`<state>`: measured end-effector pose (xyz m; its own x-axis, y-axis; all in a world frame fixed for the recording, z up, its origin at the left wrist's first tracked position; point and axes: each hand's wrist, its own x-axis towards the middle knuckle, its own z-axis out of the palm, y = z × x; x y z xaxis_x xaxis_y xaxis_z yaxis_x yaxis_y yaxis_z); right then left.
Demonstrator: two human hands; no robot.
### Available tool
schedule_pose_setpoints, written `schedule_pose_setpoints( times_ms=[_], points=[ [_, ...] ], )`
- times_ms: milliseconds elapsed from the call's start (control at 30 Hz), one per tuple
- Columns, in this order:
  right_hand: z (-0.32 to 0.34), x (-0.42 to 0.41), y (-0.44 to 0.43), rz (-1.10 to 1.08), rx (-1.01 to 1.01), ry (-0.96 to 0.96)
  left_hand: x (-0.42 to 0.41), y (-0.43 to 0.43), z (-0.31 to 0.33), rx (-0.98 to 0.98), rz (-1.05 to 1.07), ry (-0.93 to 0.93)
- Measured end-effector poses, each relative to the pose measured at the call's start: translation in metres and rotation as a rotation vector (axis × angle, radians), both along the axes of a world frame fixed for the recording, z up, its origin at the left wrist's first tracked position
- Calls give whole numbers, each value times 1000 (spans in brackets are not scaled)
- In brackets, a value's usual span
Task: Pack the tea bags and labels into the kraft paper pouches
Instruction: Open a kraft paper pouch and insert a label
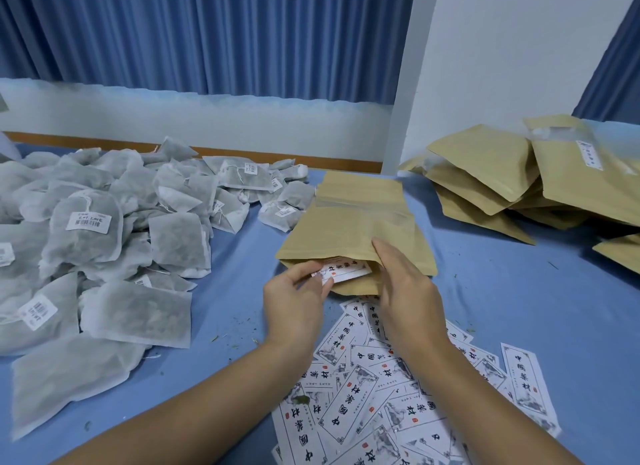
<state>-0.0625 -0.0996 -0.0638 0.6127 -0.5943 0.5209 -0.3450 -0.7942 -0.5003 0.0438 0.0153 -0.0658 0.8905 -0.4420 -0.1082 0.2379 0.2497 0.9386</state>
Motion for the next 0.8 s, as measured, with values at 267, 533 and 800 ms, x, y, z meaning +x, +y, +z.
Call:
schedule_pose_setpoints(
  times_ms=[267,533,800],
  points=[
    [-2,3,5,102,-31,-91,-5,-32,15,172,-343,-263],
    [-1,-3,8,119,32,-200,33,-76,24,917,-754,-555],
    [5,2,-3,73,-44,-183,55,-100,42,906,-578,-860]
  ],
)
